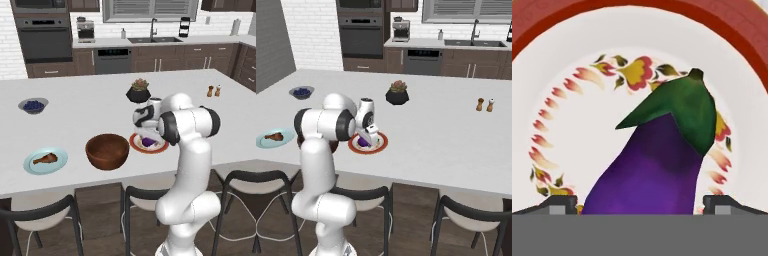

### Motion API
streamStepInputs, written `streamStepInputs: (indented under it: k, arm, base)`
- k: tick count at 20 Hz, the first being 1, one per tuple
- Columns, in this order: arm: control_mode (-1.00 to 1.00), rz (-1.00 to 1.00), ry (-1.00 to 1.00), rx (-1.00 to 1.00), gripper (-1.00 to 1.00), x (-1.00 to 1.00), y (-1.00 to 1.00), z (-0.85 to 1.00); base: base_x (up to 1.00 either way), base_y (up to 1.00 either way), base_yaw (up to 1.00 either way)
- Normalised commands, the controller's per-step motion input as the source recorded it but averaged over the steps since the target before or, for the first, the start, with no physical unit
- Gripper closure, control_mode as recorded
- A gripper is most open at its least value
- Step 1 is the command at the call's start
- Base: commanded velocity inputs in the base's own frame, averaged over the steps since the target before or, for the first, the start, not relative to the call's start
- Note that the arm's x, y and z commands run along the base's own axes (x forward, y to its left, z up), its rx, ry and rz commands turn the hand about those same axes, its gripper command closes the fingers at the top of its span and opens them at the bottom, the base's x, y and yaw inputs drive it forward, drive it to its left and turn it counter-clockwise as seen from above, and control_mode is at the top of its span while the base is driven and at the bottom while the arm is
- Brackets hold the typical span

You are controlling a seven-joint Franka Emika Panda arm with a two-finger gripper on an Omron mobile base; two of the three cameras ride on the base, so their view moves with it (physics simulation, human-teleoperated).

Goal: Pick the chicken drumstick and eggplant from their plates and place them in the bowl. Then put the bowl in the fridge.

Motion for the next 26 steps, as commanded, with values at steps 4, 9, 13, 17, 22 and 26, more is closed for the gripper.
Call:
streamStepInputs:
  k: [4,9,13,17,22,26]
  arm:
    - [-1.0,0.0,0.0,0.03,-1.0,0.0,0.0,-0.32]
    - [-1.0,0.0,0.0,0.01,1.0,0.0,0.0,-0.05]
    - [-1.0,0.0,0.0,-0.07,1.0,0.0,0.0,0.24]
    - [-1.0,0.01,-0.03,-0.09,1.0,-0.26,0.12,0.93]
    - [-1.0,0.11,-0.19,0.0,1.0,-0.74,0.14,1.0]
    - [-1.0,0.18,-0.28,0.0,1.0,-1.0,0.32,0.99]
  base:
    - [0.0,0.0,0.0]
    - [0.0,0.0,0.0]
    - [0.0,0.0,0.0]
    - [0.0,0.0,0.0]
    - [0.0,0.0,0.0]
    - [0.0,0.0,0.0]
